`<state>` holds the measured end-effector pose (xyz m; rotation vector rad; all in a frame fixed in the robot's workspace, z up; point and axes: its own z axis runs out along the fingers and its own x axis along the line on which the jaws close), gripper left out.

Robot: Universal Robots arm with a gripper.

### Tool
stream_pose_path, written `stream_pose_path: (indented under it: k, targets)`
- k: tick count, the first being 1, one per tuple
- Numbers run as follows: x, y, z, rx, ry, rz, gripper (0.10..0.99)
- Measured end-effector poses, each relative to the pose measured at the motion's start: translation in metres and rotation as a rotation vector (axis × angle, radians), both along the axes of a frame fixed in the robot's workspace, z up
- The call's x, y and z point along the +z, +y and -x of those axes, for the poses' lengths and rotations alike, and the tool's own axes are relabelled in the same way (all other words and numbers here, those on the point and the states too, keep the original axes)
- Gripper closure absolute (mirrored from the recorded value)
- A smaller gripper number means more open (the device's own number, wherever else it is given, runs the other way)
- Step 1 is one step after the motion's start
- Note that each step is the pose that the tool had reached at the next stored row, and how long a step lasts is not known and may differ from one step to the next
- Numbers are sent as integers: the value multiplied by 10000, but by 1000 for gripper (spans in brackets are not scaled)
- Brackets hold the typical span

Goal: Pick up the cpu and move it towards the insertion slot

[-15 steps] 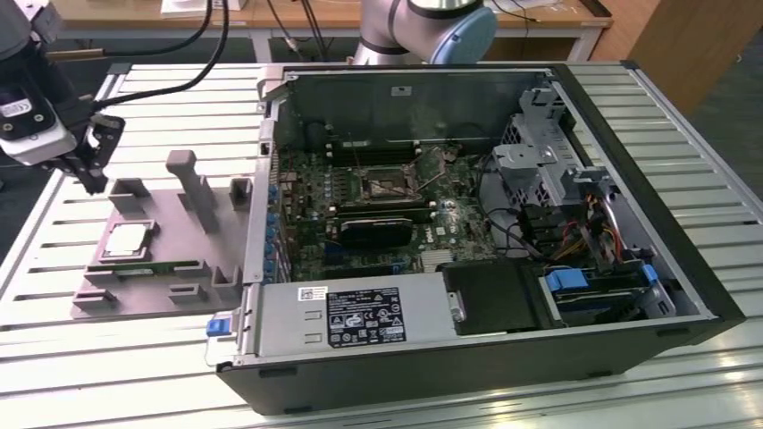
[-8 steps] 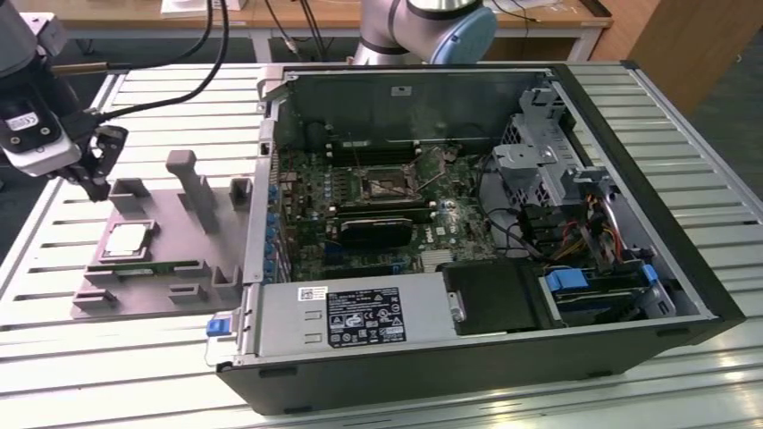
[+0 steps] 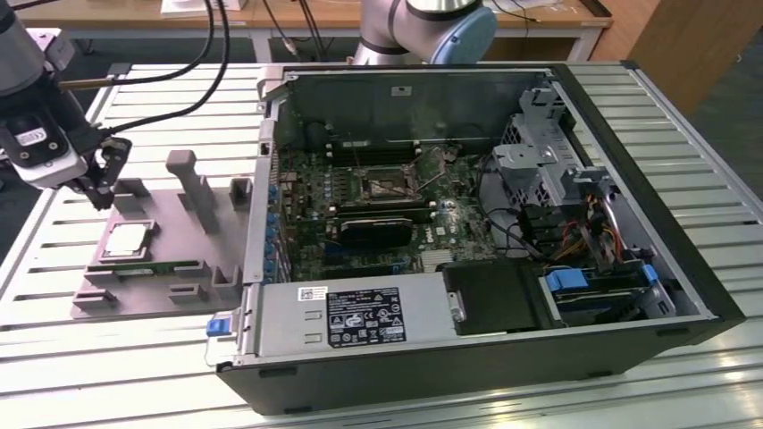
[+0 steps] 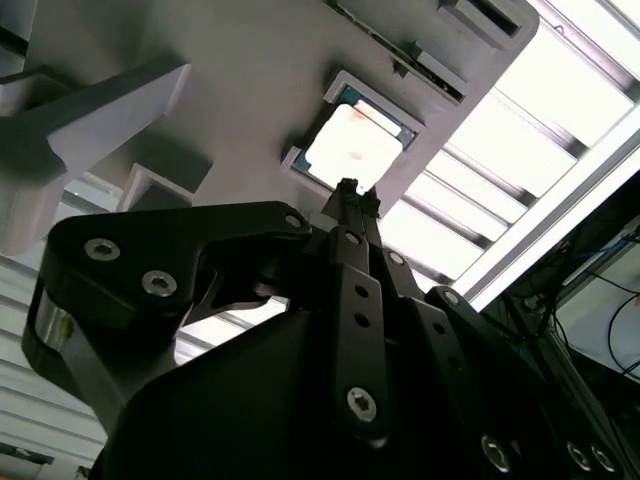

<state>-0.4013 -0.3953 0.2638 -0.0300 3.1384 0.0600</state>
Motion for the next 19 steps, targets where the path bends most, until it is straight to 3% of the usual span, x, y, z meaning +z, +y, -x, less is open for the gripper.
stream_pose_path:
  k: [19]
  targets:
    - [-346,-26,50,1,14,0,984]
